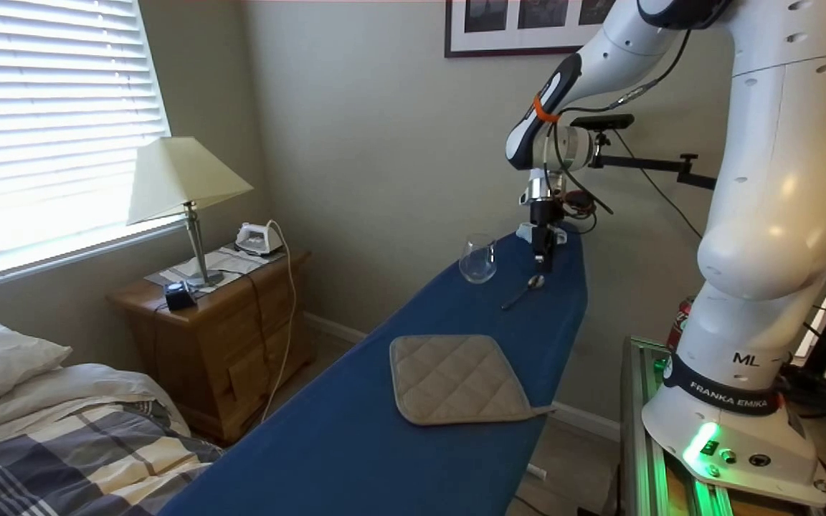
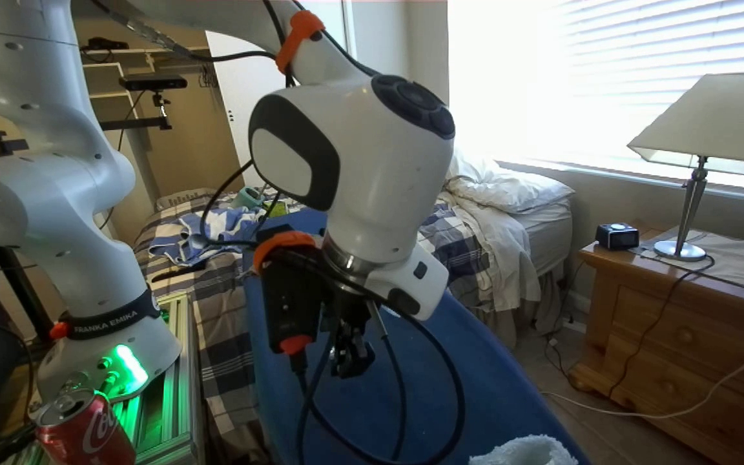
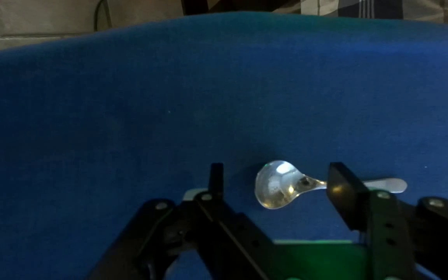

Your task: Put the silver spoon in the glass cup.

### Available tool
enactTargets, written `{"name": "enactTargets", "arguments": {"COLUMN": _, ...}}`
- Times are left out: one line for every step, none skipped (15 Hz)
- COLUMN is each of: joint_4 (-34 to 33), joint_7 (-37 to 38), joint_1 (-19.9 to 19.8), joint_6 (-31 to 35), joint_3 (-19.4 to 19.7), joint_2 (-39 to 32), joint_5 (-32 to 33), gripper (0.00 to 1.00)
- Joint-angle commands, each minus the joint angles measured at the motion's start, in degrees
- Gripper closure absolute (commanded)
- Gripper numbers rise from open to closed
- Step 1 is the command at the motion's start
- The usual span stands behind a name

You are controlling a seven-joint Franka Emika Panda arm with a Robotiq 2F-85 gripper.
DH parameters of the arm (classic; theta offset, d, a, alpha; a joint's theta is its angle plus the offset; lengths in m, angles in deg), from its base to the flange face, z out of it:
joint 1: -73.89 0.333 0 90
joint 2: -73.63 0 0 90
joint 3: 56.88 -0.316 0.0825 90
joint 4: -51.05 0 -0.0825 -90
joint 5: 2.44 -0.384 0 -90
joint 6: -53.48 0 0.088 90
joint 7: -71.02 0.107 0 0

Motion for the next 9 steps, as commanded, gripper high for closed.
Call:
{"name": "enactTargets", "arguments": {"joint_4": -2.56, "joint_7": -2.14, "joint_1": -2.38, "joint_6": -1.56, "joint_3": -1.85, "joint_2": -2.85, "joint_5": -1.96, "gripper": 0.61}}
{"name": "enactTargets", "arguments": {"joint_4": -2.85, "joint_7": -2.23, "joint_1": -2.67, "joint_6": -1.74, "joint_3": -2.11, "joint_2": -3.29, "joint_5": -1.96, "gripper": 0.67}}
{"name": "enactTargets", "arguments": {"joint_4": -3.06, "joint_7": -2.29, "joint_1": -2.91, "joint_6": -1.79, "joint_3": -2.33, "joint_2": -3.65, "joint_5": -1.91, "gripper": 0.75}}
{"name": "enactTargets", "arguments": {"joint_4": -3.22, "joint_7": -2.3, "joint_1": -3.13, "joint_6": -1.84, "joint_3": -2.53, "joint_2": -3.93, "joint_5": -1.88, "gripper": 0.81}}
{"name": "enactTargets", "arguments": {"joint_4": -3.52, "joint_7": -2.35, "joint_1": -3.38, "joint_6": -1.93, "joint_3": -2.75, "joint_2": -4.26, "joint_5": -1.92, "gripper": 0.89}}
{"name": "enactTargets", "arguments": {"joint_4": -3.72, "joint_7": -2.38, "joint_1": -3.6, "joint_6": -1.99, "joint_3": -2.97, "joint_2": -4.48, "joint_5": -1.94, "gripper": 0.95}}
{"name": "enactTargets", "arguments": {"joint_4": -3.89, "joint_7": -2.41, "joint_1": -3.77, "joint_6": -1.95, "joint_3": -3.18, "joint_2": -4.69, "joint_5": -1.94, "gripper": 0.99}}
{"name": "enactTargets", "arguments": {"joint_4": -4.07, "joint_7": -2.45, "joint_1": -3.93, "joint_6": -1.99, "joint_3": -3.38, "joint_2": -4.84, "joint_5": -1.94, "gripper": 1.0}}
{"name": "enactTargets", "arguments": {"joint_4": -4.21, "joint_7": -2.47, "joint_1": -4.03, "joint_6": -2.07, "joint_3": -3.53, "joint_2": -4.94, "joint_5": -1.93, "gripper": 1.0}}
